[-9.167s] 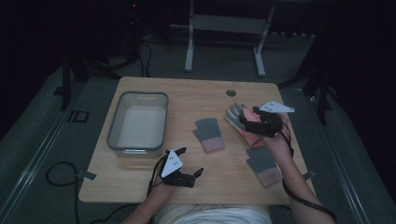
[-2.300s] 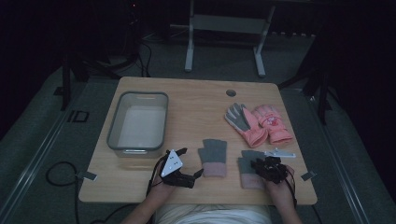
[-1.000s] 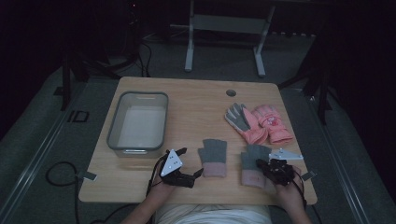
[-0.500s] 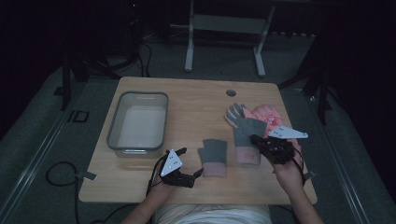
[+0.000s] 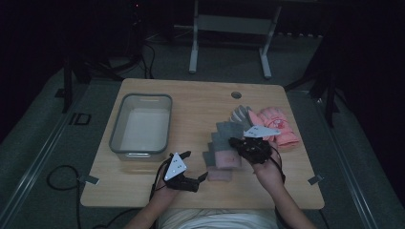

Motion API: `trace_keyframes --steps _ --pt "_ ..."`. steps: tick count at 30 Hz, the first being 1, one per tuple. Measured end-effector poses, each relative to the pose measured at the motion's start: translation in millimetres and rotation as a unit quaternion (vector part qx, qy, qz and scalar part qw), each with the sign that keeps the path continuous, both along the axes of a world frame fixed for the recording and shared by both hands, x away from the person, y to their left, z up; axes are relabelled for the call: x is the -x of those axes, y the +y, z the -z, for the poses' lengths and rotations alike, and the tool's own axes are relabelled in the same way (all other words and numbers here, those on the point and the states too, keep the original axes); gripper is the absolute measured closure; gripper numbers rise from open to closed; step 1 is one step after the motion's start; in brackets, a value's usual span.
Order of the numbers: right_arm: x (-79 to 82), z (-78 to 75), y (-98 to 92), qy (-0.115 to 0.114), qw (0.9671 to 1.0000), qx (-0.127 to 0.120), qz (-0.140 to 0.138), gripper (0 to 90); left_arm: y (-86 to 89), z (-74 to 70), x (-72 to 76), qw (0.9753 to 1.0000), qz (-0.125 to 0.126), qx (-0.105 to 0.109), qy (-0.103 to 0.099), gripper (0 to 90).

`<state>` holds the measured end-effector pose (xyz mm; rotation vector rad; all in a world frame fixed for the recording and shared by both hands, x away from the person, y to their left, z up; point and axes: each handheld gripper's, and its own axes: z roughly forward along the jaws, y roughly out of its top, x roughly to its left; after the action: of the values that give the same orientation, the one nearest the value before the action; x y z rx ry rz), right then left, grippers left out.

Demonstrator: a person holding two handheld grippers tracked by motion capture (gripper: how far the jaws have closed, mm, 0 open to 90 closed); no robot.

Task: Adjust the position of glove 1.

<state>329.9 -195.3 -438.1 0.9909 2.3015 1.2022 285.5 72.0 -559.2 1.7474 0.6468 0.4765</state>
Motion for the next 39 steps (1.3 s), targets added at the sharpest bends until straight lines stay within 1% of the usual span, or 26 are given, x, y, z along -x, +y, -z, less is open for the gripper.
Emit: trace_keyframes --steps 6,10,15,20,23,24,27,31,34,35,37,38,39 --pt "-4.7 25.3 14.0 0.030 0.9994 0.013 -0.013 86.5 0.2 0.1 -0.1 1.0000 0.002 0.002 0.001 1.9" --pt "-9.8 41.9 16.8 0.050 0.9986 0.013 -0.010 86.5 0.4 0.0 -0.6 1.0000 0.003 0.002 0.001 1.9" --pt "-13.9 64.0 23.2 0.069 0.9973 0.025 -0.008 86.5 0.2 0.0 -0.3 1.0000 0.003 0.001 0.002 1.9" --pt "-17.9 80.7 22.1 0.090 0.9953 0.035 -0.004 86.4 0.2 0.1 -0.5 1.0000 0.003 0.002 0.002 1.9" --pt "-20.5 85.3 21.1 0.099 0.9944 0.037 -0.004 86.3 0.0 0.0 -0.3 1.0000 0.003 0.002 0.002 1.9" --pt "-23.5 90.0 21.2 0.105 0.9936 0.040 -0.008 86.0 -0.1 0.0 -0.3 1.0000 0.003 0.002 0.002 1.9" --pt "-25.6 93.6 21.8 0.106 0.9934 0.041 -0.014 84.9 -0.1 0.0 -0.5 1.0000 0.002 0.002 0.003 1.9" --pt "-27.6 97.2 20.4 0.112 0.9930 0.034 -0.014 84.1 -0.6 -0.1 -0.4 1.0000 -0.003 0.000 0.004 1.9" --pt "-27.9 97.9 20.2 0.108 0.9934 0.032 -0.018 83.7 -0.9 -0.1 -0.4 1.0000 -0.004 -0.001 0.004 1.9" --pt "-28.4 98.2 20.1 0.108 0.9935 0.031 -0.020 82.7 -1.1 -0.1 -0.3 1.0000 -0.005 -0.001 0.004 1.9" --pt "-29.3 96.7 19.2 0.112 0.9932 0.028 -0.019 77.9 -1.2 -0.1 -0.2 1.0000 -0.004 0.000 0.004 1.9" --pt "-28.8 94.5 18.5 0.109 0.9935 0.026 -0.018 75.2 -1.4 -0.1 -0.2 1.0000 -0.003 0.001 0.005 1.9" --pt "-28.1 91.5 17.6 0.105 0.9940 0.024 -0.019 71.3 -1.5 -0.2 -0.5 1.0000 0.004 0.000 0.003 1.9"
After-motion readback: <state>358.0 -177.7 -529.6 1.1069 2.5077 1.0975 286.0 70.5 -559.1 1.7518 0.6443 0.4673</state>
